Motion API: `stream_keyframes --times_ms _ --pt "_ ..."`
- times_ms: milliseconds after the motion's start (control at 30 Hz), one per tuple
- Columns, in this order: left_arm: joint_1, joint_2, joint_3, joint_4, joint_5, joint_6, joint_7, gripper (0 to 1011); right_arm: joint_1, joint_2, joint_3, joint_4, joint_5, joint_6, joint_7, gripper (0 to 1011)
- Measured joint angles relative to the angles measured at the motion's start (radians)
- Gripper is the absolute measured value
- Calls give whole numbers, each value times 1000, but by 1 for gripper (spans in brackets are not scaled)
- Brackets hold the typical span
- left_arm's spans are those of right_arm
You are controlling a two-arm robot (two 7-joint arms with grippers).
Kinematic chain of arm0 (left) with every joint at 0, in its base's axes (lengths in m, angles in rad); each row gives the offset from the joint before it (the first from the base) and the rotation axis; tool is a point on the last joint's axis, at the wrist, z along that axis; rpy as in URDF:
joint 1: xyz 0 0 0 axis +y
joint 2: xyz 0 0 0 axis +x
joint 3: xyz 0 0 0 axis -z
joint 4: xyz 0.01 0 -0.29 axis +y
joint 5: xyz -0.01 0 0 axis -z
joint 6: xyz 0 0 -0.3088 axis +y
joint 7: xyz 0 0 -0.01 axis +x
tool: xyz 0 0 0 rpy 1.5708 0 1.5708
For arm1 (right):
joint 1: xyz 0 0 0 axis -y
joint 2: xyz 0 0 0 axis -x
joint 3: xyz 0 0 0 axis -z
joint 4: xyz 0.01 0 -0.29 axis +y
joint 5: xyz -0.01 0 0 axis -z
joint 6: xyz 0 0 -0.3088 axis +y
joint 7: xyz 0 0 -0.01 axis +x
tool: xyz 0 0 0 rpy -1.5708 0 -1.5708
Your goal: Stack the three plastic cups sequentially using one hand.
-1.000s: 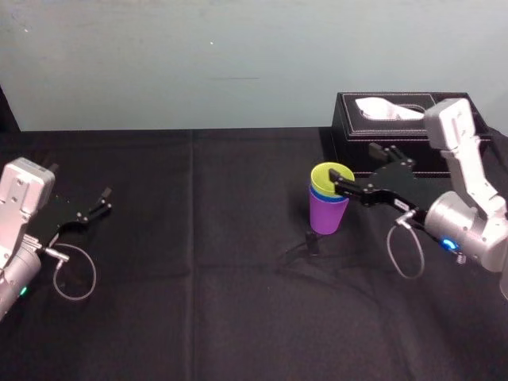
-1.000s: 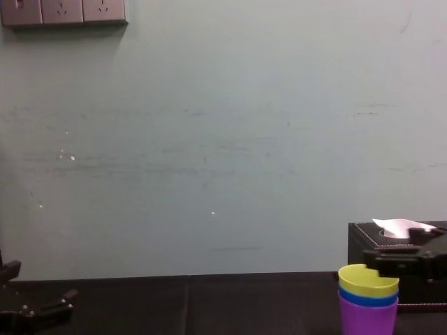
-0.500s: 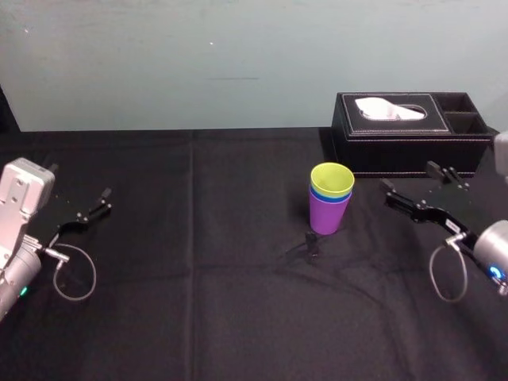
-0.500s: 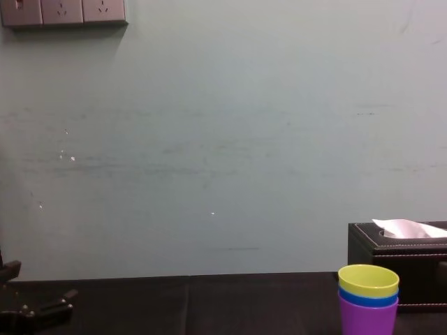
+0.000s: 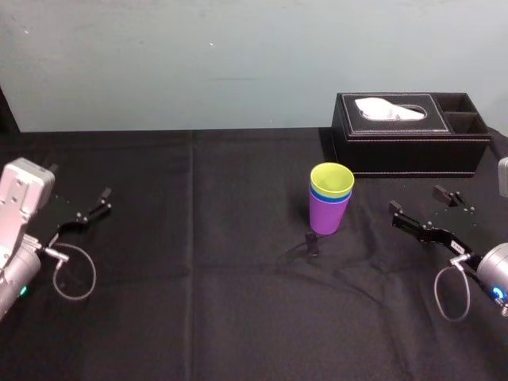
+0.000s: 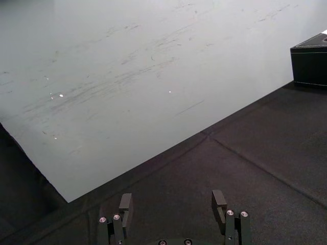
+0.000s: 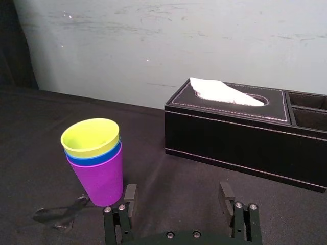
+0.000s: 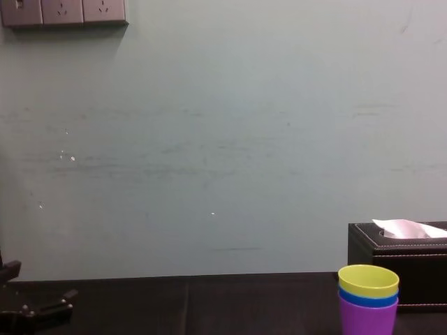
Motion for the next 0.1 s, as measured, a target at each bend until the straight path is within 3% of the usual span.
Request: stream_keyframes --times_ms 100 --pt "0 0 0 0 0 0 0 1010 0 0 0 -1 0 0 0 1002"
